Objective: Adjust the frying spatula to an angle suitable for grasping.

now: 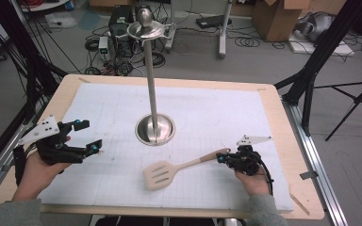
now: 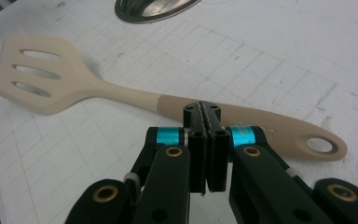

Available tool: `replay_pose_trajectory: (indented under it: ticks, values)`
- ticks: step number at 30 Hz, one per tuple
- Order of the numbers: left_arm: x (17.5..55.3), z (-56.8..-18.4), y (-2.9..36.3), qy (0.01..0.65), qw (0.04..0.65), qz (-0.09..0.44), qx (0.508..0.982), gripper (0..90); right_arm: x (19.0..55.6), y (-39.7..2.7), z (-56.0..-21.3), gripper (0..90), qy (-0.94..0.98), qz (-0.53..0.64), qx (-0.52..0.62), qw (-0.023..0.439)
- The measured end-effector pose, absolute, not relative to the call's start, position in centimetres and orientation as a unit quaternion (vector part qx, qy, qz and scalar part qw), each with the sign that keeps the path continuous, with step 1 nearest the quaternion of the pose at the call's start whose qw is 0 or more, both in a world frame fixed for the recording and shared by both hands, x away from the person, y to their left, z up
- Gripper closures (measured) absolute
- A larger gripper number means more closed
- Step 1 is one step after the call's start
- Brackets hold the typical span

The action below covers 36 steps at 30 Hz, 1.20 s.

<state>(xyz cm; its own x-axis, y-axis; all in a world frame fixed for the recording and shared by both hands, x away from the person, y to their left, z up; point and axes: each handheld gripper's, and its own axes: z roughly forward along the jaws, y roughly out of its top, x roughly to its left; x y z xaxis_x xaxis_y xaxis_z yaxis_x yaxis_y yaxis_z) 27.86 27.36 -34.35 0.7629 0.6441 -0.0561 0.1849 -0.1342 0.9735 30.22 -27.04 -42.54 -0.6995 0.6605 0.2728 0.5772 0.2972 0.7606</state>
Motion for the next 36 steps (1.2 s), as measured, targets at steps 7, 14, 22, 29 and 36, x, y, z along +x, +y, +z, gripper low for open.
replay_pose_trajectory:
  ticks: [7, 14, 22, 29, 36]
  values:
    - [28.2, -34.2, 27.3, 0.283, 0.596, 0.193, 0.726, 13.0, 29.8, -27.8, -42.8, 89.7, 0.804, 0.443, 0.395, 0.043]
    - [28.2, -34.3, 27.2, 0.283, 0.594, 0.193, 0.728, 13.0, 30.2, -27.5, -43.8, 89.7, 0.818, 0.406, 0.405, 0.045]
    - [28.0, -34.5, 27.3, 0.286, 0.589, 0.193, 0.731, 13.0, 30.7, -27.1, -44.3, 89.7, 0.819, 0.394, 0.414, 0.057]
    - [27.7, -34.7, 27.4, 0.287, 0.585, 0.194, 0.733, 13.0, 31.0, -26.6, -44.4, 89.7, 0.82, 0.393, 0.409, 0.077]
    - [27.5, -34.9, 27.7, 0.294, 0.581, 0.195, 0.733, 13.0, 31.3, -26.4, -44.3, 89.8, 0.817, 0.406, 0.399, 0.092]
